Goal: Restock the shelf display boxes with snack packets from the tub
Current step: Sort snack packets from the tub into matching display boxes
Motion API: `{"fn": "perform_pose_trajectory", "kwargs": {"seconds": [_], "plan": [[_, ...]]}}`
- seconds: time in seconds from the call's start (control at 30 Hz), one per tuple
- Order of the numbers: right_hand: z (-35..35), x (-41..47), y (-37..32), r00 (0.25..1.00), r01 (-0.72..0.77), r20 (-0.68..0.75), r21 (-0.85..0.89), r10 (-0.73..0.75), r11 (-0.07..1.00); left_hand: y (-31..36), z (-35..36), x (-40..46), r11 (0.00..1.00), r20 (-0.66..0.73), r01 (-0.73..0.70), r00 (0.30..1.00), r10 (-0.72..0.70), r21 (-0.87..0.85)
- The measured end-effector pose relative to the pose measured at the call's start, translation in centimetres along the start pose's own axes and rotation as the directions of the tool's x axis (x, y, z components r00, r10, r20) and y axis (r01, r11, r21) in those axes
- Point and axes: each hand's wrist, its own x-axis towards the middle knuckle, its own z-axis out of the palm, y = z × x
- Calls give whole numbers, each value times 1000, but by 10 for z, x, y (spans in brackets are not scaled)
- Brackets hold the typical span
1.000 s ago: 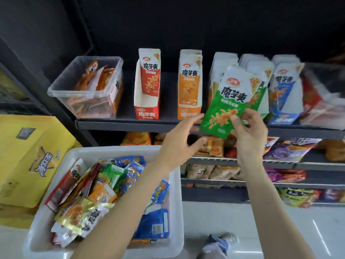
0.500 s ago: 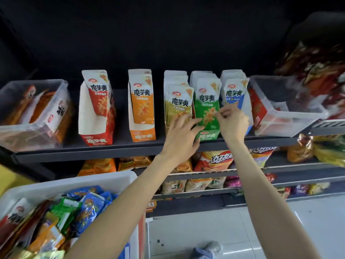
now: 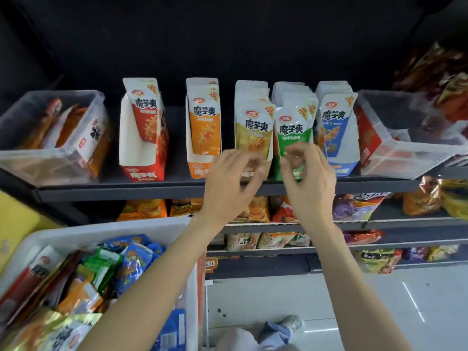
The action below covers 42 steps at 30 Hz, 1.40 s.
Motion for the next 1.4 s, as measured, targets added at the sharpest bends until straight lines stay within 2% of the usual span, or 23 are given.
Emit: {"fn": "perform_pose_trajectory", "kwargs": {"seconds": [0.1, 0.17, 0.23, 0.3, 0.33, 0.4, 0.47, 0.5, 0.57, 0.63, 0.7, 0.87, 0.93, 0.97, 1.0, 1.03, 1.07, 1.13, 1.2, 1.23, 1.27, 1.33, 1.4], "plan": [[17, -42, -34, 968, 30, 245, 121, -59, 992, -8, -54, -41, 991, -198, 101, 973, -117, -87], [36, -69, -49, 902, 51, 416, 162, -115, 985, -21, -90, -75, 972, -219, 211, 949, -228, -100], [56, -92, -62, 804, 51, 576, 183, -149, 982, -38, -122, -109, 933, -149, 358, 921, -360, -44], [78, -110, -73, 670, 60, 726, 149, -151, 987, -64, -147, -143, 869, -12, 477, 877, -480, 131], [91, -119, -78, 605, 74, 783, 124, -143, 990, -77, -157, -160, 834, 59, 493, 851, -521, 246], [119, -137, -86, 479, 118, 870, 64, -113, 991, -102, -169, -190, 773, 199, 430, 801, -565, 466], [145, -152, -94, 362, 188, 931, -36, -35, 982, -117, -173, -215, 700, 320, 360, 698, -641, 617], [157, -159, -97, 320, 221, 947, -87, 11, 971, -120, -174, -222, 663, 341, 357, 644, -685, 658], [175, -169, -103, 282, 293, 956, -161, 76, 942, -121, -174, -232, 643, 316, 381, 636, -704, 664], [190, -175, -107, 323, 356, 940, -229, 111, 906, -119, -176, -234, 649, 248, 457, 668, -702, 608], [203, -176, -110, 390, 344, 910, -287, 142, 894, -118, -179, -233, 642, 183, 542, 670, -720, 542], [208, -171, -119, 521, 264, 850, -241, 71, 934, -116, -184, -234, 659, 200, 572, 662, -722, 488], [195, -165, -123, 583, 148, 811, -161, 45, 976, -111, -186, -232, 673, 155, 580, 693, -704, 460], [185, -159, -124, 631, 31, 774, -90, 51, 995, -106, -188, -229, 686, 100, 609, 715, -692, 399], [171, -152, -126, 682, -101, 727, -11, 77, 995, -99, -190, -224, 689, 30, 660, 715, -699, 300], [157, -146, -127, 738, -226, 663, 65, 127, 972, -90, -191, -219, 669, -26, 721, 684, -729, 180], [143, -140, -129, 782, -343, 594, 154, 191, 927, -80, -193, -213, 622, -45, 781, 624, -780, 63], [120, -130, -132, 805, -544, 498, 400, 323, 738, -63, -191, -201, 475, 59, 870, 485, -873, -134], [108, -127, -135, 748, -662, 499, 606, 438, 440, -49, -184, -189, 327, 257, 912, 387, -885, -247], [106, -128, -135, 716, -682, 516, 659, 470, 317, -43, -178, -183, 261, 331, 913, 363, -871, -312], [105, -129, -135, 702, -684, 521, 683, 485, 256, -38, -171, -178, 202, 370, 892, 361, -856, -403], [106, -137, -134, 707, -680, 518, 685, 482, 261, -30, -158, -168, 117, 330, 780, 389, -860, -615], [106, -144, -130, 702, -701, 535, 635, 470, 323, -26, -147, -159, 102, 203, 649, 379, -903, -754]]}}
